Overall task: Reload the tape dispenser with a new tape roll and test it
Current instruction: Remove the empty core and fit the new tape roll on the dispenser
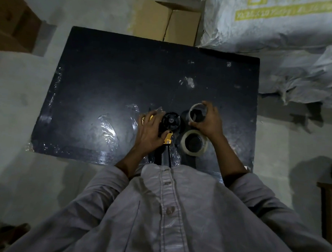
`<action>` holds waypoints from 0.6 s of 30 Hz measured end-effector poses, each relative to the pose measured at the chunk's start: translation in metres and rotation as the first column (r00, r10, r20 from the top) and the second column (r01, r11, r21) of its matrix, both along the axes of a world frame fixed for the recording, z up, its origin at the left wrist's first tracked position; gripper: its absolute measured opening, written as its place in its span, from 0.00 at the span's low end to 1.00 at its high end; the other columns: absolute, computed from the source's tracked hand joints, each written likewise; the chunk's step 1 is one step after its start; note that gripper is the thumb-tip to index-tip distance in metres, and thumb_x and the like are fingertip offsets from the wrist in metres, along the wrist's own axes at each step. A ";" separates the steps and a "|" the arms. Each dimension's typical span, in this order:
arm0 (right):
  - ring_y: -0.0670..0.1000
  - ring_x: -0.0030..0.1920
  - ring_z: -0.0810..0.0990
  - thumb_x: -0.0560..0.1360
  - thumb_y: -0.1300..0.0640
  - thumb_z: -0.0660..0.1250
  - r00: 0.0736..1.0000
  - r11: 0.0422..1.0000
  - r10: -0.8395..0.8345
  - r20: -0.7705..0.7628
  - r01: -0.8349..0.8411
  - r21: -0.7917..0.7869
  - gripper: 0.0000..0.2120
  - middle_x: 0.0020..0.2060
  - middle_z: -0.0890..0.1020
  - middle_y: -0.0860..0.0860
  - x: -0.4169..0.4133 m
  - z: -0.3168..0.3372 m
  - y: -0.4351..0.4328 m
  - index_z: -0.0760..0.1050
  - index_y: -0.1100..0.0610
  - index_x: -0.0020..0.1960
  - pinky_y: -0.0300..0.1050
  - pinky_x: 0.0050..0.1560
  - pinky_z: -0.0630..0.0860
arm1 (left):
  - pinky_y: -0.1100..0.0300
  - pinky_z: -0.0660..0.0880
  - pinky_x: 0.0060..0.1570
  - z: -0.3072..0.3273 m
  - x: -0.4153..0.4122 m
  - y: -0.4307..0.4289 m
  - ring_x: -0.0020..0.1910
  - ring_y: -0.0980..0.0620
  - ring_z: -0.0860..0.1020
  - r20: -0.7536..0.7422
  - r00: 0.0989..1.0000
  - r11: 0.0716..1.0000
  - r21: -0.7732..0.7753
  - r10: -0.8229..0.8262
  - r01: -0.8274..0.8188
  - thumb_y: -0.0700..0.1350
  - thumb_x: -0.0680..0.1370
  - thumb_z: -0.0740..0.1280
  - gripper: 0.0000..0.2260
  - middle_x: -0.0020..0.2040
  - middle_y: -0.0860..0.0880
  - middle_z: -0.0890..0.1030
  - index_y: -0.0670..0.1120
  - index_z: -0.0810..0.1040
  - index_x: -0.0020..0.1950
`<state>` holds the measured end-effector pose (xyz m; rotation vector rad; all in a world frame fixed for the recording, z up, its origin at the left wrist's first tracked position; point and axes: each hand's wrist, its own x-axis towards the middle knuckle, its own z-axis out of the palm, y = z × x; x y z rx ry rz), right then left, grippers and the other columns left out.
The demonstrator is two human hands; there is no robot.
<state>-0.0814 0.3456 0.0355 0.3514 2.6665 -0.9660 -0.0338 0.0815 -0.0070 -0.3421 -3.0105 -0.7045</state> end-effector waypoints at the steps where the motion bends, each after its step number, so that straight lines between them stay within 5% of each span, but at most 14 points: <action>1: 0.64 0.76 0.78 0.67 0.49 0.91 1.000 1.000 0.015 0.022 -0.015 0.004 0.52 0.79 0.74 0.58 0.002 -0.003 0.002 0.68 0.51 0.84 0.55 0.69 0.77 | 0.39 0.62 0.78 -0.001 0.002 0.000 0.78 0.42 0.70 -0.003 1.000 1.000 -0.008 -0.006 0.006 0.60 0.82 0.70 0.30 0.77 0.48 0.78 0.47 0.73 0.80; 7: 0.63 0.79 0.69 0.66 0.44 0.90 0.995 0.996 0.092 -0.035 -0.092 -0.013 0.53 0.79 0.71 0.57 0.025 0.009 0.006 0.69 0.48 0.85 0.62 0.80 0.73 | 0.45 0.65 0.70 0.003 0.010 -0.004 0.72 0.42 0.74 -0.065 0.997 0.998 0.055 0.039 -0.036 0.54 0.80 0.74 0.20 0.65 0.51 0.84 0.50 0.81 0.71; 13: 0.61 0.84 0.57 0.61 0.47 0.92 0.816 0.797 0.523 0.249 -0.571 0.197 0.64 0.85 0.60 0.53 0.079 0.040 -0.005 0.60 0.37 0.88 0.69 0.78 0.68 | 0.44 0.69 0.64 -0.003 0.025 -0.006 0.69 0.44 0.75 -0.087 0.994 0.991 0.123 0.067 -0.056 0.52 0.79 0.76 0.11 0.57 0.55 0.86 0.52 0.87 0.60; 18: 0.64 0.83 0.57 0.67 0.58 0.86 0.838 0.778 0.512 0.192 -0.546 0.309 0.59 0.87 0.55 0.55 0.089 0.027 -0.007 0.59 0.39 0.89 0.69 0.75 0.74 | 0.48 0.67 0.62 0.000 0.035 -0.008 0.65 0.48 0.75 -0.020 0.992 0.976 0.186 0.123 -0.117 0.51 0.80 0.76 0.07 0.52 0.59 0.86 0.54 0.89 0.57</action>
